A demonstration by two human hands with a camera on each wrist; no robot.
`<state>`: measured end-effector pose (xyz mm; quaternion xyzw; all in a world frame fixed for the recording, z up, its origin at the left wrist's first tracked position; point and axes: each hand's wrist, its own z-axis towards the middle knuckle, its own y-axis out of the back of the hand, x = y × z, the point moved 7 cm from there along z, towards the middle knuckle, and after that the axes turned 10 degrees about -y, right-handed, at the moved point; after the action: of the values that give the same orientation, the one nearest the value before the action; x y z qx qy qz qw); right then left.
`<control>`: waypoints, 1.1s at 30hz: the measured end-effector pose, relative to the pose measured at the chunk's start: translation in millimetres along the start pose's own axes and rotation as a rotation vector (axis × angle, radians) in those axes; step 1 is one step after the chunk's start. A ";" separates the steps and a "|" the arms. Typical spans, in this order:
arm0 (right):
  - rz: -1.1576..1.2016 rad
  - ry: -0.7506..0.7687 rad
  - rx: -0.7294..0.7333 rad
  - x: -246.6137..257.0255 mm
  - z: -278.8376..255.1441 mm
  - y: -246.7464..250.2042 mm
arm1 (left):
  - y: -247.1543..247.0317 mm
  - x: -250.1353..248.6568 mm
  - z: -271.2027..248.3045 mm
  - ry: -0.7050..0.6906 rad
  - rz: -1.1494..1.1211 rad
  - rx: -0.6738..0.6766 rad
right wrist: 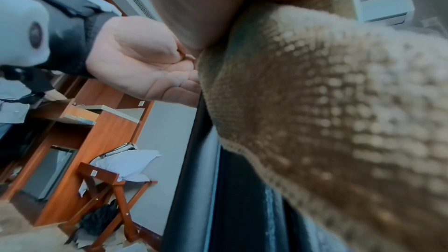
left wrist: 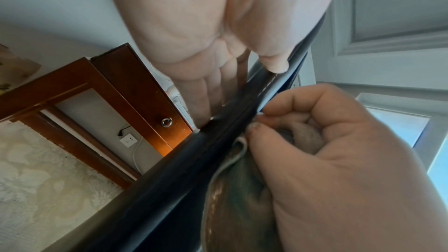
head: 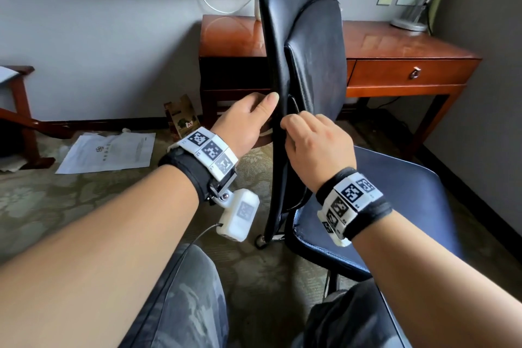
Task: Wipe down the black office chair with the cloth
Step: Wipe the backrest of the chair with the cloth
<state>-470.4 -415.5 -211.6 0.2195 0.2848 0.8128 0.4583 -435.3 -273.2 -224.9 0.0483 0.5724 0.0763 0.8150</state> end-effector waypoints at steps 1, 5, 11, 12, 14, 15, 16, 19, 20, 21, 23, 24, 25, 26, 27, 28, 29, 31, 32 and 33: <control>0.007 -0.002 0.024 -0.1 -0.6 -0.4 | 0.0 -0.9 -0.2 0.009 0.002 0.001; 0.180 -0.095 0.059 -6.7 12.4 21.5 | -4.3 -7.0 -1.7 0.002 -0.026 0.005; 0.320 -0.240 -0.026 -8.8 50.4 39.2 | -5.5 3.9 -6.2 0.085 -0.249 -0.023; 0.303 -0.235 -0.027 -6.8 50.0 37.9 | -4.6 5.4 -5.8 0.087 -0.250 -0.023; 0.275 -0.219 -0.032 -3.6 44.7 36.7 | -3.5 4.3 -4.8 0.080 -0.240 -0.024; 0.259 -0.203 -0.022 -2.2 41.3 36.1 | -3.5 2.7 -5.2 0.075 -0.222 -0.013; 0.237 -0.176 -0.001 -0.8 38.1 35.5 | -3.4 0.9 -5.2 0.060 -0.184 -0.008; 0.212 -0.134 0.042 -5.6 34.7 41.8 | -4.3 -3.7 -6.7 0.039 -0.115 -0.004; 0.251 -0.177 0.018 -12.8 36.0 47.8 | -5.2 -2.9 -7.5 0.055 -0.151 -0.004; 0.312 -0.237 -0.027 -20.6 38.5 55.2 | -6.6 -2.0 -8.3 0.066 -0.193 -0.006; 0.409 -0.317 -0.118 -30.6 45.4 66.1 | -5.8 3.0 -8.0 0.067 -0.237 -0.026; 0.416 -0.326 -0.122 -29.8 48.9 65.4 | -6.1 3.5 -8.5 0.062 -0.242 -0.026; 0.406 -0.320 -0.094 -25.6 51.2 61.2 | -5.8 3.4 -8.8 0.054 -0.227 -0.023; 0.387 -0.302 -0.054 -19.3 51.0 54.8 | -5.2 2.3 -8.5 0.037 -0.183 -0.024; 0.361 -0.277 -0.026 -13.5 48.3 48.4 | -4.1 1.1 -7.5 0.008 -0.116 -0.027; 0.333 -0.250 -0.016 -9.1 43.7 43.3 | -2.6 -0.9 -7.5 -0.017 -0.057 -0.032; 0.304 -0.228 -0.025 -6.2 38.1 39.6 | -1.1 -2.1 -7.8 -0.036 -0.021 -0.032; 0.266 -0.213 -0.067 -4.6 27.4 37.4 | -0.2 6.5 -7.5 -0.024 0.011 -0.012; 0.256 -0.207 -0.084 -4.5 24.0 37.1 | -1.3 9.3 -10.1 -0.025 -0.002 -0.009; 0.247 -0.198 -0.098 -3.4 21.8 37.8 | -2.1 13.9 -12.2 -0.027 -0.045 -0.013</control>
<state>-478.7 -428.5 -170.6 0.3094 0.1690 0.8502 0.3910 -442.0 -272.9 -242.3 0.0311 0.5618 0.0610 0.8245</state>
